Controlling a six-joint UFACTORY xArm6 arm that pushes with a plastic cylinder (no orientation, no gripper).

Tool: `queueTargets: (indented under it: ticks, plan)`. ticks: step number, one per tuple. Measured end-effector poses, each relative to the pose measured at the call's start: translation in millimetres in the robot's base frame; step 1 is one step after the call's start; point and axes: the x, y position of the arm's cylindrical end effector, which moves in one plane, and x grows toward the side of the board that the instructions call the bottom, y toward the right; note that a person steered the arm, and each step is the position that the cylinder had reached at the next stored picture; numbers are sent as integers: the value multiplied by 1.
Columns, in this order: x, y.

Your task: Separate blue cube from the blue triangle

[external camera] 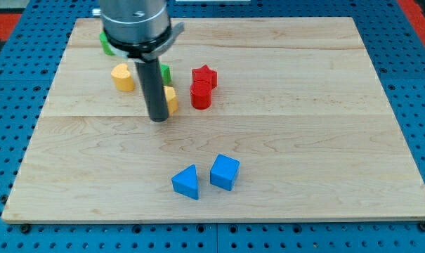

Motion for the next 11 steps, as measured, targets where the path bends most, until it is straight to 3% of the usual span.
queueTargets:
  ticks: [1,2,4,5,7,8,9,11]
  plan:
    - [14,59]
    - [-1,100]
    - [-23,44]
    - [-12,40]
    - [59,201]
    - [108,178]
    - [120,112]
    - [101,-30]
